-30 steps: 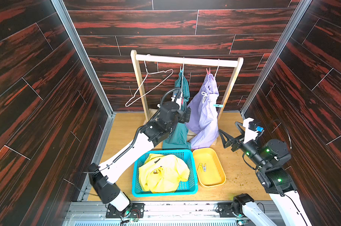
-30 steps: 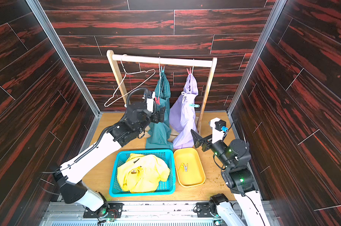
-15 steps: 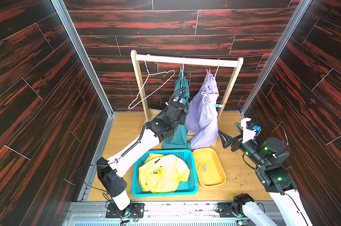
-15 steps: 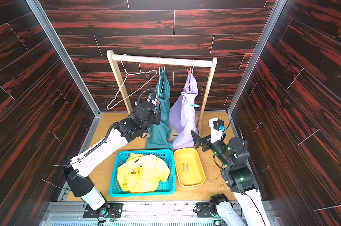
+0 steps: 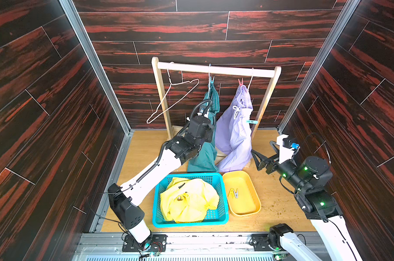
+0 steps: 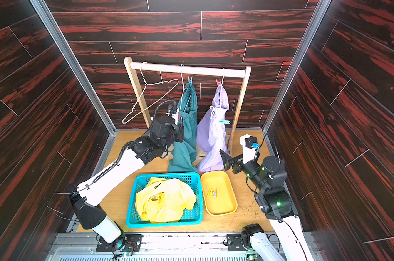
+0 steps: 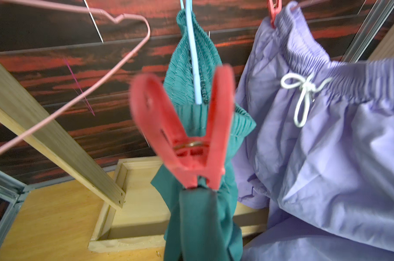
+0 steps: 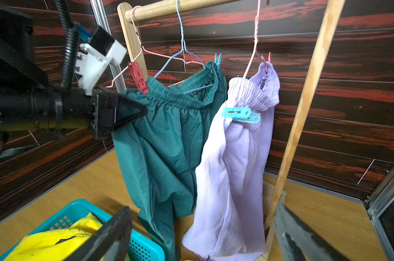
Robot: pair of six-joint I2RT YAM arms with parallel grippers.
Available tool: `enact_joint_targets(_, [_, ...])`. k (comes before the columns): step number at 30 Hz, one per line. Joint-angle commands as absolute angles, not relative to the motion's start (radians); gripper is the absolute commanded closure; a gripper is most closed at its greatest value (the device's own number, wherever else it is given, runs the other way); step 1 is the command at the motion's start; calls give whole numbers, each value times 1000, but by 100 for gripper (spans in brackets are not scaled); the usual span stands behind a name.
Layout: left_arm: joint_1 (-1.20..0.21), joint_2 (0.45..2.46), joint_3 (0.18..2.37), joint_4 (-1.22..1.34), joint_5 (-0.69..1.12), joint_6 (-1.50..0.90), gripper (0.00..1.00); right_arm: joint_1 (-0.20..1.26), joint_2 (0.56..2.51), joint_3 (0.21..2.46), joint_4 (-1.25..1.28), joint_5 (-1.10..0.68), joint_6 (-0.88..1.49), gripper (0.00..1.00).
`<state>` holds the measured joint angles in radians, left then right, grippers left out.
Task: Remove the clothespins securing shorts to the hanger
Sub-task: Pick up the hanger from the clothesline.
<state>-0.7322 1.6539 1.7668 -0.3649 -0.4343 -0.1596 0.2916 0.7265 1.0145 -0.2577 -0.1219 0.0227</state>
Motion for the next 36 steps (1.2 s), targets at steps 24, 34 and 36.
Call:
enact_joint_targets(24, [-727, 1216, 1135, 389, -318, 38, 100, 292, 792, 1189, -285, -215, 336, 2])
enact_joint_targets(34, [-729, 1118, 961, 531, -198, 5, 100, 315, 899, 1333, -356, -192, 440, 2])
enact_joint_targets(36, [-729, 1098, 946, 514, -181, 8, 100, 347, 912, 1362, -389, -140, 432, 1])
